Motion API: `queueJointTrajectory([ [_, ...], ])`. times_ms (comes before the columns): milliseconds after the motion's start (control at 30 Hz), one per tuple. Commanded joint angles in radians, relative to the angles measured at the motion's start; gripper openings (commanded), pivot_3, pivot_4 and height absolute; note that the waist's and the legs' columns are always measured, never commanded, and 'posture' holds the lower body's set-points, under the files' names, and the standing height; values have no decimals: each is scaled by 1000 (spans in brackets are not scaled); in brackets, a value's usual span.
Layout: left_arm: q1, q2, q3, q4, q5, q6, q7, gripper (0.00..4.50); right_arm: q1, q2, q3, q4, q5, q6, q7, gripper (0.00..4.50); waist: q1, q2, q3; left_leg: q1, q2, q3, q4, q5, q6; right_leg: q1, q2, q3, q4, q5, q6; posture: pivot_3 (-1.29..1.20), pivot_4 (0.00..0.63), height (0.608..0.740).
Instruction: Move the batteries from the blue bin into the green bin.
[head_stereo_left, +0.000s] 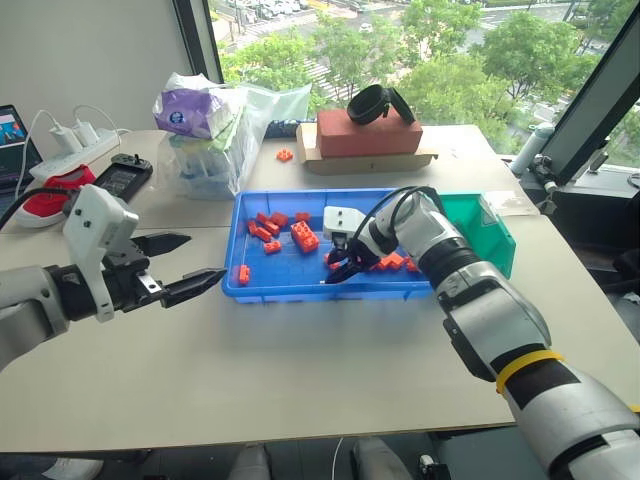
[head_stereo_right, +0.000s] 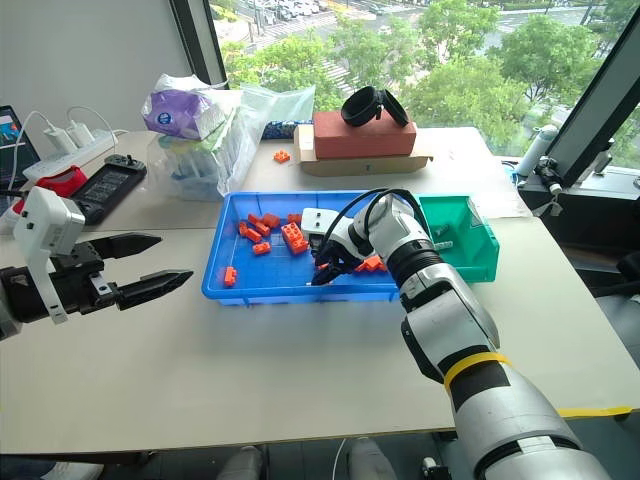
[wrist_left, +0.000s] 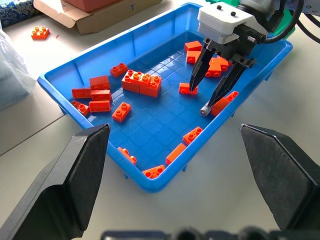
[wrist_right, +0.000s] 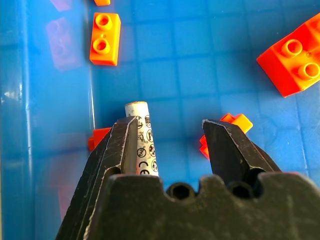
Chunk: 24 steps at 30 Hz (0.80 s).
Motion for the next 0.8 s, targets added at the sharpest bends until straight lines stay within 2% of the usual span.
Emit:
queueJointTrajectory([
  [33, -18, 10, 2, -5, 12, -22, -3, 4500, 21, -25, 18, -20, -21, -11, 29, 2435, 1, 0, 0, 0, 0, 0, 0, 0, 0, 0, 0, 0, 0, 0, 0, 0, 150, 740],
  [300, -31, 11, -11, 2, 27, -21, -9, 4500, 21, -16, 18, 17, -9, -34, 106, 2435, 3, 0, 0, 0, 0, 0, 0, 0, 0, 0, 0, 0, 0, 0, 0, 0, 150, 740],
  [700, -13, 0, 1, -16, 26, -16, -1, 4500, -14, -7, 40, 145, -82, -114, 35, 2435, 1, -1, 0, 1, 0, 0, 0, 0, 0, 1, 0, 0, 0, 0, 0, 0, 150, 740],
  [733, -10, -1, 3, -19, 25, -15, 1, 4500, -14, -8, 38, 149, -82, -115, 34, 1934, 1, -1, 0, 1, 0, 0, 0, 0, 0, 1, 0, 0, 0, 0, 0, 0, 150, 740],
  [800, -7, -1, 5, -20, 24, -16, 3, 4500, -13, -10, 35, 153, -82, -114, 31, 1386, 1, -1, 0, 2, 0, 0, 0, 0, -1, 2, 0, 0, 0, 0, 0, 0, 150, 740],
])
